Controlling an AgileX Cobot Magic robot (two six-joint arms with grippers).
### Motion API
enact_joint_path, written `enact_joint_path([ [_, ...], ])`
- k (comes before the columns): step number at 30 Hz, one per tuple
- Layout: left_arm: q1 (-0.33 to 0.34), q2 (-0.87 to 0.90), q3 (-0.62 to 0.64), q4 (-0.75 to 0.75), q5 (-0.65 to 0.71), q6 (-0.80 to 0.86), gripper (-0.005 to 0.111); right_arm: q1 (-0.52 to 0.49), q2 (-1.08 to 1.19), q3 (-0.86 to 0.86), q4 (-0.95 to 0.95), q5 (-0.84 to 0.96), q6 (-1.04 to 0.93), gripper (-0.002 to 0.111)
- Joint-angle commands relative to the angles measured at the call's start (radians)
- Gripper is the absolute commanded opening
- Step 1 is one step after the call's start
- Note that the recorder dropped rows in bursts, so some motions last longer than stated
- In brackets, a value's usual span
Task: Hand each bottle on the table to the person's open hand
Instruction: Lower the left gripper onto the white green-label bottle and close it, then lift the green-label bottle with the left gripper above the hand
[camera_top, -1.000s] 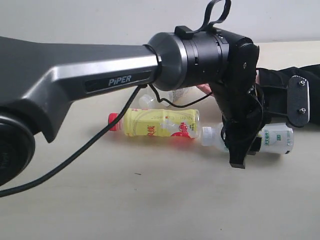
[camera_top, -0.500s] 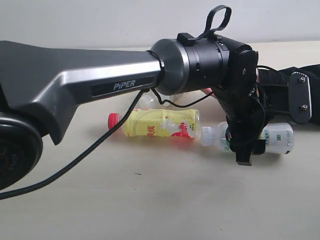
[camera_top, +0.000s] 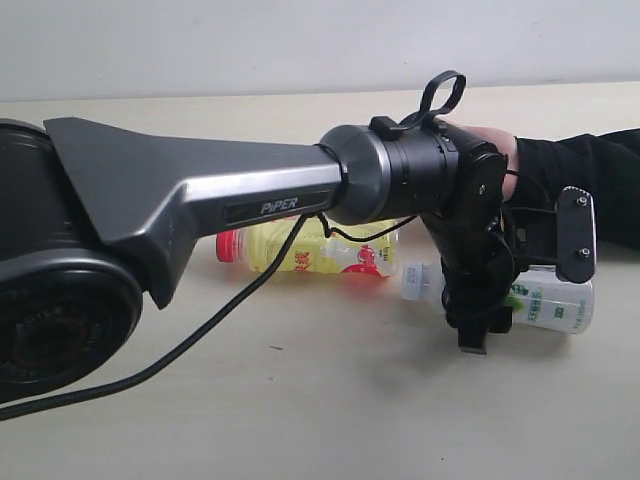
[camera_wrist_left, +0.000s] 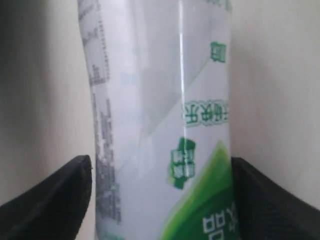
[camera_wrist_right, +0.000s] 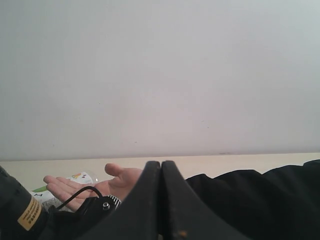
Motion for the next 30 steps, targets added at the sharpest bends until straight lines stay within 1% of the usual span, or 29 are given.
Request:
enact_joint_path([
  [1,-0.004,0.005,-0.007,0.010,-0.013,-0.009,0.072,-0.005,-0.006,0.005,0.001,-0.014,-0.003,0.000],
  [5,-0.004,0.005,-0.007,0.012,-0.013,-0.009,0.070,-0.005,-0.006,0.005,0.001,-0.014,-0.003,0.000],
  [6,-0.004,0.005,-0.007,0.012,-0.013,-0.009,0.068,-0.005,-0.006,0.005,0.001,-0.014,-0.003,0.000],
  [8,-0.004,0.005,-0.007,0.012,-0.013,-0.012,0.061,-0.005,-0.006,0.005,0.001,-0.014,-0.003,0.000],
  [10,-0.004,0.005,-0.007,0.012,-0.013,-0.012,0.045,-0.005,-0.006,0.005,0.001,-0.014,-0.003,0.000],
  [13,-0.005,0.002,-0.007,0.012,-0.011,-0.012,0.015,-0.005,-0.006,0.005,0.001,-0.014,-0.003,0.000],
  [15,-0.007,-0.006,-0.007,0.012,-0.004,-0.012,0.000,-0.005,-0.006,0.005,0.001,-0.014,-0.003,0.000],
  [19,-0.014,-0.046,-0.007,0.010,0.017,-0.012,0.000,-0.005,-0.006,0.005,0.001,-0.014,-0.003,0.000],
  [21,-0.019,-0.073,-0.007,0.008,0.031,-0.049,0.000,-0.005,-0.006,0.005,0.001,-0.014,-0.003,0.000],
  [27,-0.019,-0.165,-0.007,0.008,0.032,-0.273,0.000,-0.005,-0.006,0.005,0.001,-0.014,-0.003,0.000],
  [30,-0.019,-0.220,-0.007,0.008,0.036,-0.354,0.000,-0.005,-0.006,0.005,0.001,-0.014,-0.003,0.000],
])
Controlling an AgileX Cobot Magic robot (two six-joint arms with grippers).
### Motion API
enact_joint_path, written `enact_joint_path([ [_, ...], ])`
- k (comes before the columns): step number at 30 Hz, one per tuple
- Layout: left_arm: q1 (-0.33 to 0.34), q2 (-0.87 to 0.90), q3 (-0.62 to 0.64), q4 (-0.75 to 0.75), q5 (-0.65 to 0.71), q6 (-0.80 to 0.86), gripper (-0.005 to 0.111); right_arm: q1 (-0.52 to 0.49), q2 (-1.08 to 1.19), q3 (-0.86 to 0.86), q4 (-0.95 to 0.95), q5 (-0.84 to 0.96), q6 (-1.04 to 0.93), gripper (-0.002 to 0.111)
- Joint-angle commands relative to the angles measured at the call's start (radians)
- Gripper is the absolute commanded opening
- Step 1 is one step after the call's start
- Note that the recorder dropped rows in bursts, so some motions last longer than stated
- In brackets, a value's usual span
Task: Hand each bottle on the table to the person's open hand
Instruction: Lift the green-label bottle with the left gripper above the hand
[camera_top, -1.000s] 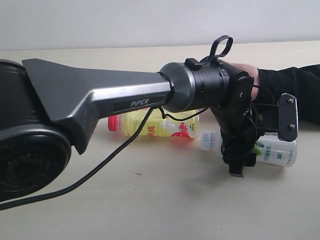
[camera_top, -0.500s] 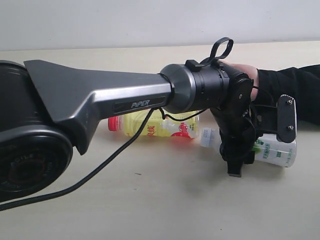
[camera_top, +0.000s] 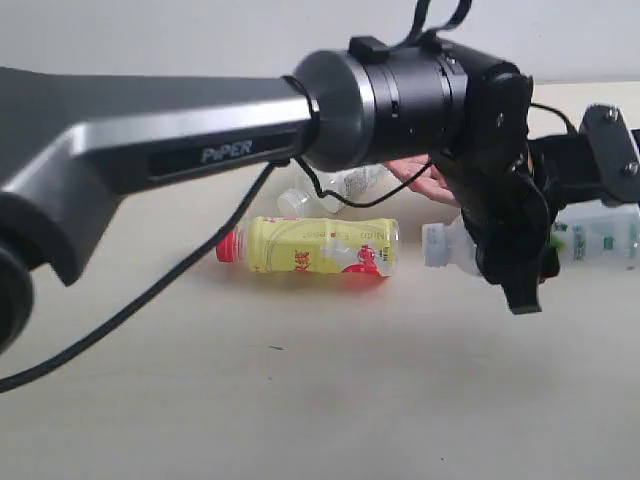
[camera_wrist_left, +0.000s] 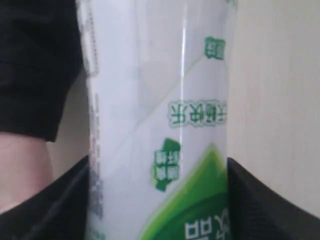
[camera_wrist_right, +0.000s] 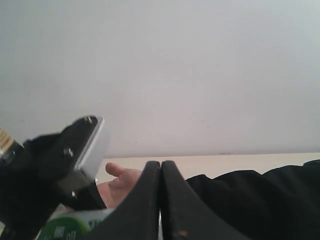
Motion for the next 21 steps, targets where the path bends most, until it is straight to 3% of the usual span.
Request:
enact_joint_path([
  [1,-0.002,-0.100,-0.007,-0.004,0.001,-0.155,0.000,-0.005,-0.006,0.005,0.001,-0.014,-0.003,0.000],
  [5,0.004,-0.167,-0.007,0.027,-0.018,-0.257,0.000,-0.005,-0.006,0.005,0.001,-0.014,-0.003,0.000],
  [12,0.006,-0.226,-0.007,0.122,-0.030,-0.261,0.000,-0.005,-0.006,0.005,0.001,-0.014,-0.003,0.000],
  [13,0.008,-0.229,-0.007,0.122,-0.028,-0.318,0.000,-0.005,-0.006,0.005,0.001,-0.014,-0.003,0.000],
  [19,0.089,-0.222,-0.007,0.236,-0.113,-1.142,0.000,-0.005,-0.006,0.005,0.001,-0.014,-0.003,0.000],
  [21,0.123,-0.211,-0.007,0.232,-0.111,-1.259,0.000,-0.005,-0.006,0.005,0.001,-0.014,-0.003,0.000],
])
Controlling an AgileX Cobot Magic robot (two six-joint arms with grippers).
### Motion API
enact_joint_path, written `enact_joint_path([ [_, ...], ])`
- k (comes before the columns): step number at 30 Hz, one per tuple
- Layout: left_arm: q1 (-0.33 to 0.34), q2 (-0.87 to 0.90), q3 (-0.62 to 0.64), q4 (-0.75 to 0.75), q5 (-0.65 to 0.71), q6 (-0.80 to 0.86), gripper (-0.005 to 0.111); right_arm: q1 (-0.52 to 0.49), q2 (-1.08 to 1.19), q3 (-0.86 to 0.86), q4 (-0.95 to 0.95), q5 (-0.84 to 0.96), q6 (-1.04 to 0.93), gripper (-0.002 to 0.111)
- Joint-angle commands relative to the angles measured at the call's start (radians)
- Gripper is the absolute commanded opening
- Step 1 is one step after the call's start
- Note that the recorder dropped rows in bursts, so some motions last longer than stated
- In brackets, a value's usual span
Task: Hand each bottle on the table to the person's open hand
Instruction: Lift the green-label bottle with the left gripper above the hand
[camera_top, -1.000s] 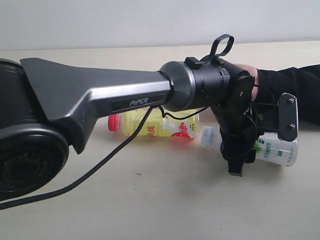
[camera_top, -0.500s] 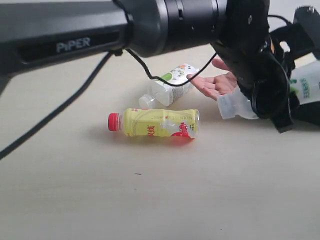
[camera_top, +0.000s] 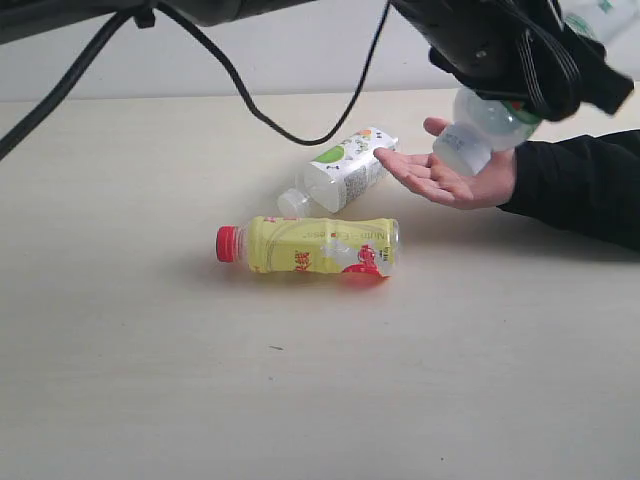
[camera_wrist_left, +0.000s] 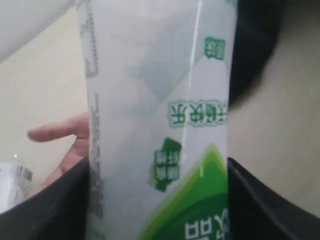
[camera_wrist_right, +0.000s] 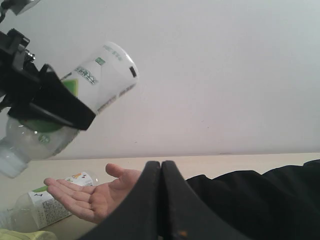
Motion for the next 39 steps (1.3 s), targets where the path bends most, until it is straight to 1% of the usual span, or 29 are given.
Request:
enact_joint_path([
  [1,0.086,0.008,-0.007,0.039,-0.029,-0.414,0.000,-0.005,-0.006,0.005,0.001,-0.014,-0.003,0.000],
  [2,0.096,0.011,-0.007,0.039,-0.025,-0.460,0.000,-0.005,-0.006,0.005,0.001,-0.014,-0.003,0.000],
  [3,0.116,0.013,-0.007,0.029,-0.027,-0.559,0.000,-0.005,-0.006,0.005,0.001,-0.014,-0.003,0.000],
  [4,0.121,0.014,-0.007,0.029,-0.036,-0.593,0.000,-0.005,-0.006,0.005,0.001,-0.014,-0.003,0.000],
  [5,0.121,0.014,-0.007,0.027,-0.076,-0.638,0.000,-0.005,-0.006,0.005,0.001,-0.014,-0.003,0.000],
  [7,0.105,0.014,-0.007,0.025,-0.123,-0.640,0.000,-0.005,-0.006,0.005,0.001,-0.014,-0.003,0.000],
  [11,0.082,0.014,-0.007,0.030,-0.126,-0.639,0.000,-0.005,-0.006,0.005,0.001,-0.014,-0.003,0.000],
  [25,0.082,0.014,-0.007,0.032,-0.138,-0.639,0.000,-0.005,-0.006,0.005,0.001,-0.014,-0.003,0.000],
  [27,0.082,0.014,-0.007,0.010,-0.173,-0.686,0.000,-0.005,-0.006,0.005,0.001,-0.014,-0.003,0.000],
  [30,0.076,0.014,-0.007,0.006,-0.187,-0.749,0.000,-0.005,-0.006,0.005,0.001,-0.014,-0.003,0.000],
  [35,0.073,0.014,-0.007,0.002,-0.169,-0.752,0.000,-0.005,-0.006,0.005,0.001,-0.014,-0.003,0.000],
  [39,0.073,0.014,-0.007,0.002,-0.234,-0.752,0.000,-0.005,-0.006,0.005,0.001,-0.014,-0.003,0.000],
])
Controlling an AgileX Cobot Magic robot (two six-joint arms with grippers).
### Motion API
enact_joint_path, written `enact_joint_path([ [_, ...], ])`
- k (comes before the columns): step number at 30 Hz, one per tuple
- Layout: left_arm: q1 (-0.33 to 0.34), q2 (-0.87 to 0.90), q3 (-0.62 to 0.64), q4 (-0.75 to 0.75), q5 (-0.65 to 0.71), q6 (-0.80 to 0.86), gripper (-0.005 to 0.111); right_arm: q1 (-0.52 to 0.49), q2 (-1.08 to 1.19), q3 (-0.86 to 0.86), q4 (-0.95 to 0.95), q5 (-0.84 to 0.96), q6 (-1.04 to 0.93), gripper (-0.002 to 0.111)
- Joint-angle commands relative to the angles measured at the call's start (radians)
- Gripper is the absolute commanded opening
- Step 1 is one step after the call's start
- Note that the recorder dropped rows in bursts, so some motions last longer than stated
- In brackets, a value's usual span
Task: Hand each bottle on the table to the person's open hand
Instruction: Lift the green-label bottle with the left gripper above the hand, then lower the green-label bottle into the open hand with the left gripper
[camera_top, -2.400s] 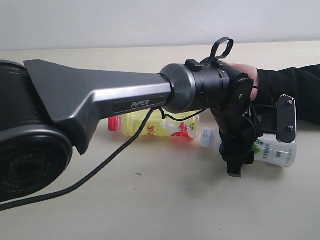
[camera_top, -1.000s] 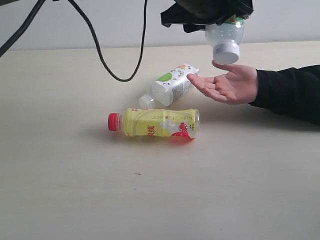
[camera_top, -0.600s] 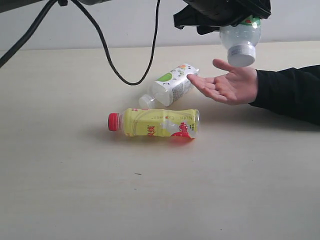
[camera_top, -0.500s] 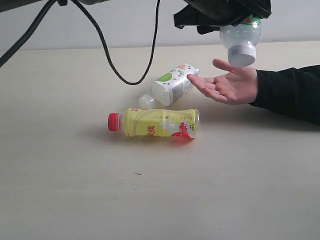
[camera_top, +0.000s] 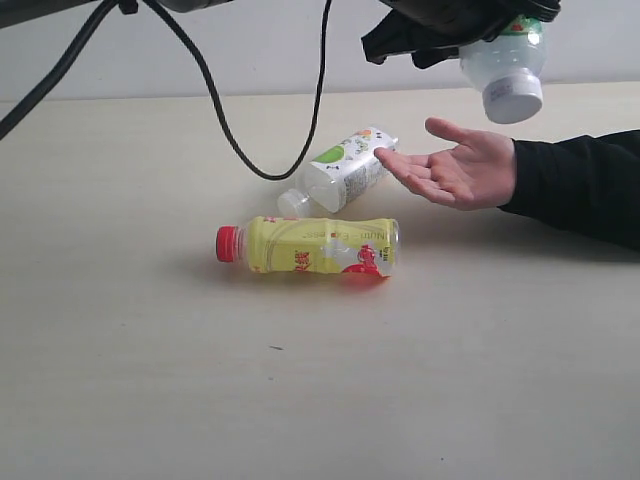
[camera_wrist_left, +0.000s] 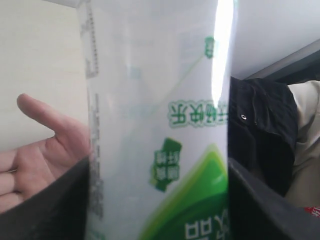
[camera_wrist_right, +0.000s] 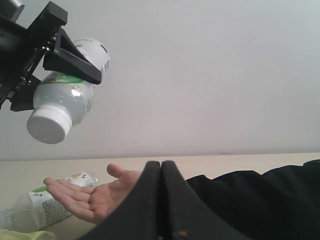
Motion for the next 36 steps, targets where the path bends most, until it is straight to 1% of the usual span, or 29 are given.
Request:
enact_joint_path([
  [1,-0.004,-0.003,-0.007,-0.005,-0.061,-0.022,0.000,-0.005,-0.006,0.005,0.001,-0.014,-0.003,0.000],
  [2,-0.004,-0.003,-0.007,-0.005,-0.059,-0.067,0.000,-0.005,-0.006,0.005,0.001,-0.014,-0.003,0.000],
  [4,-0.002,0.004,-0.007,-0.005,-0.066,-0.217,0.000,-0.005,-0.006,0.005,0.001,-0.014,-0.003,0.000],
  [6,-0.004,0.016,-0.007,-0.005,-0.100,-0.284,0.000,-0.005,-0.006,0.005,0.001,-0.014,-0.003,0.000],
  [8,-0.012,0.035,-0.013,-0.005,-0.115,-0.300,0.000,-0.005,-0.006,0.005,0.001,-0.014,-0.003,0.000],
  [11,-0.012,0.072,-0.046,-0.005,-0.066,-0.307,0.000,-0.005,-0.006,0.005,0.001,-0.014,-0.003,0.000],
  [18,-0.012,0.186,-0.189,0.035,0.172,-0.296,0.000,-0.005,-0.006,0.005,0.001,-0.014,-0.003,0.000],
  [21,-0.012,0.226,-0.233,0.024,0.217,-0.277,0.000,-0.005,-0.006,0.005,0.001,-0.014,-0.003,0.000],
  [25,-0.012,0.273,-0.274,-0.039,0.236,-0.251,0.000,-0.005,-0.006,0.005,0.001,-0.014,-0.003,0.000],
  [31,-0.008,0.342,-0.360,-0.081,0.341,-0.248,0.000,-0.005,-0.006,0.005,0.001,-0.014,-0.003,0.000],
  [34,-0.002,0.358,-0.381,-0.107,0.387,-0.247,0.000,-0.005,-0.006,0.005,0.001,-0.014,-0.003,0.000],
  [36,-0.001,0.364,-0.388,-0.110,0.394,-0.247,0.000,-0.005,-0.006,0.005,0.001,-0.014,-0.003,0.000],
])
